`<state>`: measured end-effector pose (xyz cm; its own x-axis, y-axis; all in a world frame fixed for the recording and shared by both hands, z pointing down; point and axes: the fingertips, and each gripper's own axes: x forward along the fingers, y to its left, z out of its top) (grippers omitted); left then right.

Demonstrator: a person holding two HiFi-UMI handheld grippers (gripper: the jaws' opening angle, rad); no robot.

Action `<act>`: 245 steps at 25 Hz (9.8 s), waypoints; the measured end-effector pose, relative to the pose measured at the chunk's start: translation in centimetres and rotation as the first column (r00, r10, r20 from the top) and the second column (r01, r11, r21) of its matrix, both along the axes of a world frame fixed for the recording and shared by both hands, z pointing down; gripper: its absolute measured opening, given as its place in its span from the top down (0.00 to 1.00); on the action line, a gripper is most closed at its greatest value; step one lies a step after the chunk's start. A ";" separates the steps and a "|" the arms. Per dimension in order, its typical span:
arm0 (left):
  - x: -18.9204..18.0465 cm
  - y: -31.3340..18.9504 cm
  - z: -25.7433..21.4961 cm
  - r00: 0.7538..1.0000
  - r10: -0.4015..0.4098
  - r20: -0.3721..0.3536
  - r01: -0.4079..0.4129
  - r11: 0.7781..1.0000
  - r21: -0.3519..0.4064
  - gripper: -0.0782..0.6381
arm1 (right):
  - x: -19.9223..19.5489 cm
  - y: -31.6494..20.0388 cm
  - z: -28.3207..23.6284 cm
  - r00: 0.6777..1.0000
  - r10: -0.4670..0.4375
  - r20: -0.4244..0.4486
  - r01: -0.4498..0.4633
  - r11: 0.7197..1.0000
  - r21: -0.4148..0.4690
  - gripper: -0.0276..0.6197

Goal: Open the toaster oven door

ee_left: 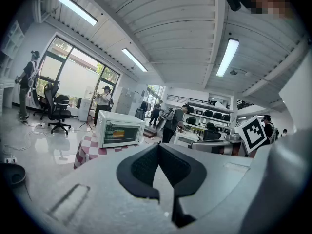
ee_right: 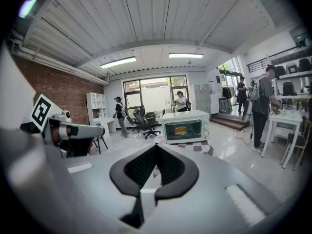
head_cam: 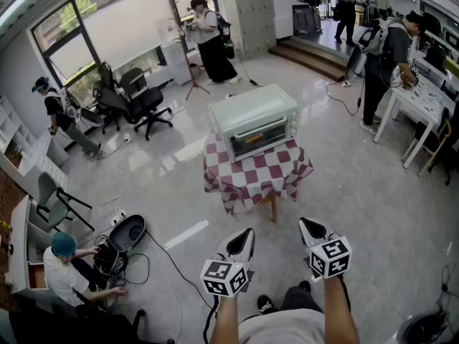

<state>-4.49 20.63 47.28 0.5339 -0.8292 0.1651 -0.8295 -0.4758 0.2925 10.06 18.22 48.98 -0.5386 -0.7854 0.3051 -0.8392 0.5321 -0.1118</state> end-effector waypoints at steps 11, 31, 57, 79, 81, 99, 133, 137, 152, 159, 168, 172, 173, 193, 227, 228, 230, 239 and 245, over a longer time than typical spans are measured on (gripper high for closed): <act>-0.9 0.8 0.6 1.000 0.001 0.007 -0.001 1.000 -0.007 0.89 | -0.8 1.2 0.5 1.000 -0.022 -0.012 0.022 1.000 0.003 0.95; -3.5 -5.5 2.1 0.999 -0.012 0.036 0.014 0.998 -0.060 0.89 | -3.1 -5.9 1.8 0.991 -0.135 -0.014 0.135 0.991 -0.024 0.95; -4.9 -29.1 3.2 0.996 0.001 0.089 0.007 0.996 -0.092 0.89 | -7.5 -31.5 2.8 0.860 -0.416 -0.294 0.446 0.894 0.039 0.95; -6.9 -37.6 8.7 0.991 0.037 0.128 -0.009 0.976 -0.216 0.89 | -11.3 -41.8 8.3 0.571 -0.540 -0.618 0.630 0.771 -0.092 0.95; -6.2 -38.5 7.9 0.991 0.057 0.121 -0.032 0.978 -0.204 0.89 | -10.7 -42.6 7.8 0.590 -0.530 -0.609 0.609 0.787 -0.096 0.95; -4.2 -37.6 7.4 0.997 0.046 0.059 -0.034 0.981 -0.190 0.89 | -10.3 -50.5 7.4 0.917 -0.256 -0.306 0.212 0.962 -0.171 0.95; -2.8 -37.7 6.2 0.997 0.038 0.062 -0.029 0.991 -0.133 0.89 | -8.7 -49.1 10.2 0.974 -0.154 -0.168 0.109 0.962 -0.252 0.95; -2.9 -37.6 6.5 0.997 0.026 0.068 -0.016 0.990 -0.139 0.89 | -8.3 -48.2 10.5 0.973 -0.161 -0.163 0.116 0.961 -0.251 0.95; -2.9 -38.5 6.6 0.995 0.020 0.102 -0.005 0.989 -0.150 0.89 | -7.2 -45.1 12.5 0.969 -0.189 -0.159 0.135 0.944 -0.299 0.95; -3.4 -38.1 8.2 0.989 -0.006 0.146 0.032 0.984 -0.177 0.89 | -6.4 -43.3 13.8 0.967 -0.191 -0.167 0.130 0.937 -0.324 0.95; -4.6 -37.6 11.3 0.986 -0.027 0.166 0.065 0.971 -0.229 0.89 | -5.8 -41.3 15.7 0.968 -0.185 -0.167 0.118 0.930 -0.349 0.95; -4.1 -37.4 11.9 0.986 -0.024 0.166 0.063 0.970 -0.235 0.89 | -5.2 -40.7 15.7 0.970 -0.182 -0.159 0.116 0.929 -0.352 0.95; -3.9 -37.5 12.0 0.986 -0.019 0.165 0.059 0.969 -0.239 0.89 | -4.9 -40.6 15.8 0.972 -0.176 -0.157 0.111 0.929 -0.352 0.95; -2.5 -35.6 13.9 0.988 0.032 0.152 0.011 0.961 -0.276 0.89 | -2.6 -37.2 21.5 0.984 -0.108 -0.139 0.070 0.964 -0.258 0.95; -2.7 -33.9 17.7 0.972 0.116 0.203 -0.031 0.925 -0.379 0.89 | -1.0 -34.2 33.4 0.981 -0.034 -0.190 -0.052 0.902 -0.429 0.95; -2.6 -33.9 17.7 0.972 0.119 0.203 -0.034 0.924 -0.380 0.89 | -0.9 -34.3 33.5 0.981 -0.033 -0.191 -0.055 0.898 -0.437 0.95; -2.5 -34.0 17.6 0.972 0.121 0.202 -0.036 0.924 -0.381 0.89 | -0.9 -34.4 33.7 0.980 -0.033 -0.196 -0.060 0.891 -0.451 0.95; -1.9 -34.3 17.4 0.975 0.112 0.191 -0.033 0.927 -0.374 0.89 | -0.8 -32.5 34.2 0.980 -0.045 -0.192 -0.053 0.877 -0.477 0.95; -1.6 -34.8 18.0 0.979 0.095 0.182 -0.021 0.929 -0.369 0.89 | 0.0 -32.2 33.0 0.986 -0.019 -0.163 -0.057 0.891 -0.451 0.95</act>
<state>-6.14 -14.12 65.27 0.5067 -0.6611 0.5533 -0.8613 -0.4162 0.2914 10.02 -14.01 81.97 -0.4391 -0.5505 0.7100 -0.8756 0.4393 -0.2009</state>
